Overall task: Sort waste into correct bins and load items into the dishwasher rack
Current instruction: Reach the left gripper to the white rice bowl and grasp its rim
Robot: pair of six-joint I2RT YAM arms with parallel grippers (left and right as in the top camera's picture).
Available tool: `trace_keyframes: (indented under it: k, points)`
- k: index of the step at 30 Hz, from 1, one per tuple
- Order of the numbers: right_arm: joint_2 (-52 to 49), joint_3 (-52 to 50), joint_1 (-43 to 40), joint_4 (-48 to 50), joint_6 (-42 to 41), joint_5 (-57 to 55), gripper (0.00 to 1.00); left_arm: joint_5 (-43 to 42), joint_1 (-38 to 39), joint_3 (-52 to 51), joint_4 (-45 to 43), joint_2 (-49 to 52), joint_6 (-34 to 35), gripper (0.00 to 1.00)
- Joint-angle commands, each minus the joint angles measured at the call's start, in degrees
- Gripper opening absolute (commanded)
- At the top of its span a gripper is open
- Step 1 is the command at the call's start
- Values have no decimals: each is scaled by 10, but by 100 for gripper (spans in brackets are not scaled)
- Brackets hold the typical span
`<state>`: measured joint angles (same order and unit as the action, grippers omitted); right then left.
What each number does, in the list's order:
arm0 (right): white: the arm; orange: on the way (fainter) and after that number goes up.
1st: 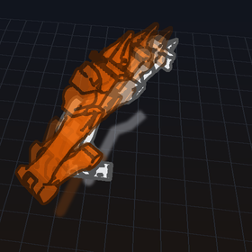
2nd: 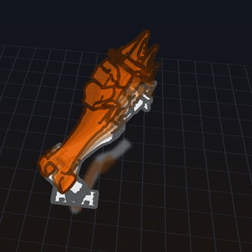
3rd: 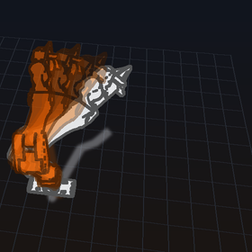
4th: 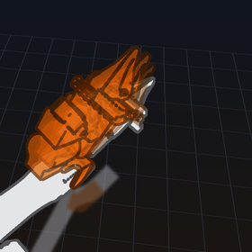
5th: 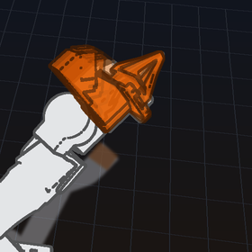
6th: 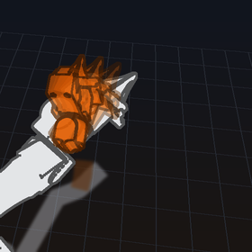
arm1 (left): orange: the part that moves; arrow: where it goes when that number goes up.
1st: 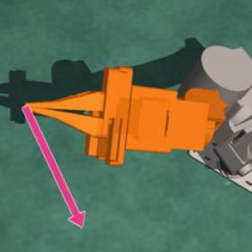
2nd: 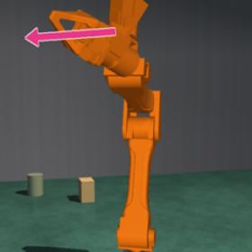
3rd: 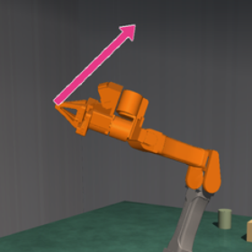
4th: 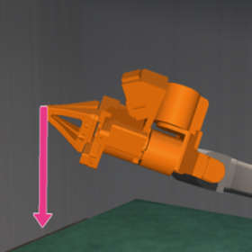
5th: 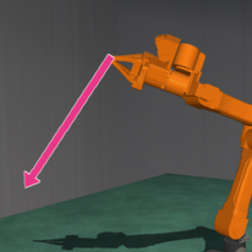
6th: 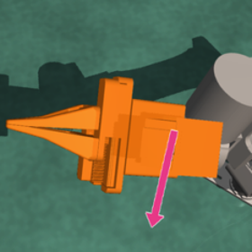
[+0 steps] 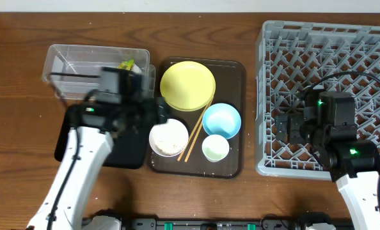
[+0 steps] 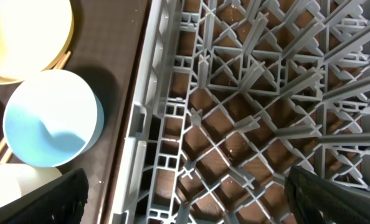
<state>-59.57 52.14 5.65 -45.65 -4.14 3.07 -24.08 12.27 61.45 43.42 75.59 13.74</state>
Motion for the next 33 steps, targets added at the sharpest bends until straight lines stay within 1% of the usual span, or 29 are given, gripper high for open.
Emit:
trace_keyframes:
  k: [1,4,9,11,13,14,19,25,29,30,33]
  points:
    - [2,12,3,0,-5,4,99,52,57,3,7,6,5,88]
    - [2,12,3,-1,-5,4,99,130,98,3,9,17,5,88]
    - [2,12,3,-2,-5,4,99,162,137,3,-2,68,5,86]
    - [2,12,3,-2,-6,4,99,162,144,3,-9,97,15,81]
    - [2,12,3,-2,-5,4,99,162,148,3,-24,131,44,79]
    - [2,12,3,-2,-5,4,99,162,150,3,-33,146,53,76]
    - [2,12,3,-2,-6,4,99,158,159,3,-76,205,57,66]
    - [2,12,3,-2,-5,4,99,158,168,3,-97,243,66,57]
    - [2,12,3,-2,-5,4,99,158,168,3,-99,249,74,37]
    - [2,12,3,-2,-5,4,99,158,168,3,-102,249,74,35]
    - [2,12,3,-2,-5,4,99,158,169,3,-104,249,78,35]
